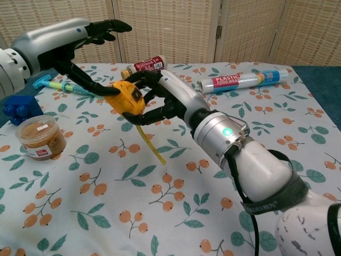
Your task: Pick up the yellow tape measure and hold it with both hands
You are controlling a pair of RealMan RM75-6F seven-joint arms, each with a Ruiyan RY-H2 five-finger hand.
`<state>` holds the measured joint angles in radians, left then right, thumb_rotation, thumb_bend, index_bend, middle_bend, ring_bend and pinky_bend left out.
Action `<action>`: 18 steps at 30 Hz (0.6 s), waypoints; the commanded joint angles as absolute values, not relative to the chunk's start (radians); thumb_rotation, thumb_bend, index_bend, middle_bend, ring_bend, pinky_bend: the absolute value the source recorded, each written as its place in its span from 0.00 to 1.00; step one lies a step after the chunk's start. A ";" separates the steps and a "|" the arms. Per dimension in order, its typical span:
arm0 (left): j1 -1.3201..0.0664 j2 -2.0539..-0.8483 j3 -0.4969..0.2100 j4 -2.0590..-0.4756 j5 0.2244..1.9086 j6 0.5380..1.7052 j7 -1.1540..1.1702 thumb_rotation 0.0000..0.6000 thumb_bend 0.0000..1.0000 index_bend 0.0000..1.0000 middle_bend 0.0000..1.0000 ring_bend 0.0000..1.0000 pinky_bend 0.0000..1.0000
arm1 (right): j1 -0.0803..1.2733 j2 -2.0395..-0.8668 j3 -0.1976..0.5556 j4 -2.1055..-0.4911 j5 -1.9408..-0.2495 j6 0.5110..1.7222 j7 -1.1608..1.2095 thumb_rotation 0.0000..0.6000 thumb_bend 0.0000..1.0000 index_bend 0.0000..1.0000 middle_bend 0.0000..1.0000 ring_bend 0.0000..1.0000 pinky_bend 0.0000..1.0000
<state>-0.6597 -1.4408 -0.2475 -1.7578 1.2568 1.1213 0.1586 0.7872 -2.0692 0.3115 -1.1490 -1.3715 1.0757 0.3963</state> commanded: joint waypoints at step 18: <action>-0.656 -1.430 -0.240 -1.748 1.253 1.136 0.144 1.00 0.40 0.10 0.05 0.07 0.00 | 0.787 -2.066 0.319 -1.157 -1.352 1.062 0.390 1.00 0.37 0.59 0.51 0.41 0.13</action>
